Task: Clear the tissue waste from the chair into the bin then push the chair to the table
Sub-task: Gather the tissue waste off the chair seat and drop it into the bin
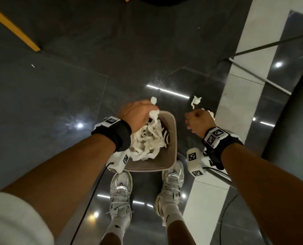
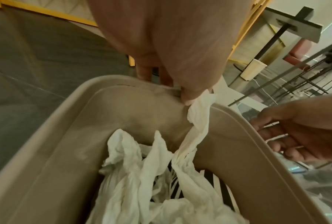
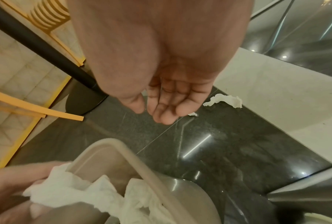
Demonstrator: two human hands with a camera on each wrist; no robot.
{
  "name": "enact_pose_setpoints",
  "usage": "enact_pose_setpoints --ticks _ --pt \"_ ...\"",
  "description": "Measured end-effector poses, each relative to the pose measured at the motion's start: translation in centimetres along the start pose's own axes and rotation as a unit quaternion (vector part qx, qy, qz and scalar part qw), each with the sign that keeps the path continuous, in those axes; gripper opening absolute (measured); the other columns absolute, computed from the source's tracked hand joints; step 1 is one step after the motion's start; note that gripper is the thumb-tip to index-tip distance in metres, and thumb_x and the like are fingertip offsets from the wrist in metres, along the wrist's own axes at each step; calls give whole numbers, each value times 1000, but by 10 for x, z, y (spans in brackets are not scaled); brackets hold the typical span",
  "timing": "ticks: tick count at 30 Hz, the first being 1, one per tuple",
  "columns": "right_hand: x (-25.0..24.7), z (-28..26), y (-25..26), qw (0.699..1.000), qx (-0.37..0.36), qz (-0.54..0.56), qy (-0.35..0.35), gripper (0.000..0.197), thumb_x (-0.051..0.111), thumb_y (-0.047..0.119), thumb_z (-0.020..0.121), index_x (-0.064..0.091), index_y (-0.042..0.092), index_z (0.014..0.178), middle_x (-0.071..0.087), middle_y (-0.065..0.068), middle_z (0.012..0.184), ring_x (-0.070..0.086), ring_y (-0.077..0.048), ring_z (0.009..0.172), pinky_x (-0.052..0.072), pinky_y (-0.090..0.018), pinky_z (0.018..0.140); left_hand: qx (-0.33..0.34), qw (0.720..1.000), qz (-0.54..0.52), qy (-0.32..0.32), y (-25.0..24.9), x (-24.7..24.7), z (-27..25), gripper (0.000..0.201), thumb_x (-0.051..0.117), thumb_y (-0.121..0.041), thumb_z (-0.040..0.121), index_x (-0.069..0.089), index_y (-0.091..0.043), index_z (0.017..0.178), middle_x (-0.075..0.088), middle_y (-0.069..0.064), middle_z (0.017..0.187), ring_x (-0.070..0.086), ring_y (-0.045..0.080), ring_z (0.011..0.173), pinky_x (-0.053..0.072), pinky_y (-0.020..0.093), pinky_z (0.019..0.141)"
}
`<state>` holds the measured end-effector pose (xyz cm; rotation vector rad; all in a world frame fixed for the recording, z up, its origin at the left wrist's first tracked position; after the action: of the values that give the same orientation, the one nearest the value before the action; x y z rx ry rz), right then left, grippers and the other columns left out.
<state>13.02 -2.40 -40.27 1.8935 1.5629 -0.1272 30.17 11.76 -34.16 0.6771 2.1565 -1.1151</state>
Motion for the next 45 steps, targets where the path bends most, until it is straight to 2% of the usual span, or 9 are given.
enact_pose_setpoints --ticks 8,14,21,26,30,33,37,40,45 --pt "-8 64 -31 998 51 -27 -41 26 49 33 82 66 14 87 73 -21 104 70 -41 100 58 -51 92 -125 983 -19 -134 42 -55 17 29 50 -10 93 61 -19 118 61 5 121 60 28 107 45 36 81" --pt "-15 119 -64 984 94 -123 -85 52 51 36 84 63 14 129 59 -18 135 55 -38 125 45 -41 105 -93 981 -64 -159 59 -43 16 14 55 -21 81 52 -22 94 57 4 112 61 35 92 53 47 78" --pt "-3 155 -126 961 160 -207 -86 44 40 35 103 51 27 144 40 -8 156 35 -35 144 23 -52 120 -97 961 -126 -225 72 -40 17 22 71 -9 81 59 -11 99 67 6 108 59 19 85 46 32 76" --pt "-5 166 -135 968 174 -138 -116 54 44 48 91 60 18 132 56 -12 139 57 -34 124 47 -42 105 -91 960 -129 -230 81 -44 18 23 71 -10 77 57 -23 91 65 -5 103 57 8 73 43 12 71" --pt "-8 160 -110 972 151 -128 -127 37 54 25 96 63 4 125 60 -14 133 54 -34 128 43 -37 106 -110 950 -147 -254 94 -54 3 28 70 -29 74 48 -46 81 61 -38 91 56 -3 70 45 13 71" --pt "-21 156 -87 965 108 -121 -204 38 59 20 96 58 -1 127 53 -17 136 54 -35 125 43 -37 106 -144 938 -149 -278 106 -60 -2 43 76 -19 76 48 -51 82 57 -46 89 58 -1 69 46 12 70" --pt "-5 180 -67 968 51 -151 -194 56 71 23 89 49 7 138 45 -14 139 54 -41 122 46 -46 103 -125 939 -158 -279 107 -60 9 37 72 -10 77 51 -40 80 64 -30 89 61 3 74 44 6 68" --pt "13 203 -60 970 15 -188 -155 37 56 26 99 59 8 131 59 -15 125 56 -42 118 43 -40 97 -121 939 -162 -279 105 -59 11 24 70 -8 76 53 -24 85 68 -8 92 61 11 78 45 9 67" --pt "10 173 -22 980 -30 -157 -123 36 56 41 96 74 10 104 74 -16 106 67 -35 109 49 -33 91 -154 943 -175 -240 105 -56 11 17 64 -17 77 52 -15 88 69 9 86 64 26 77 53 46 71"
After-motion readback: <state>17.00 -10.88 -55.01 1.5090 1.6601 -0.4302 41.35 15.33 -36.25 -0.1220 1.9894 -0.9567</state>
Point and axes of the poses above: each hand's wrist, its own z-axis towards the middle knuckle, its own x-axis out of the palm, y = z × x, the point moved 10 cm from there along z, towards the middle knuckle
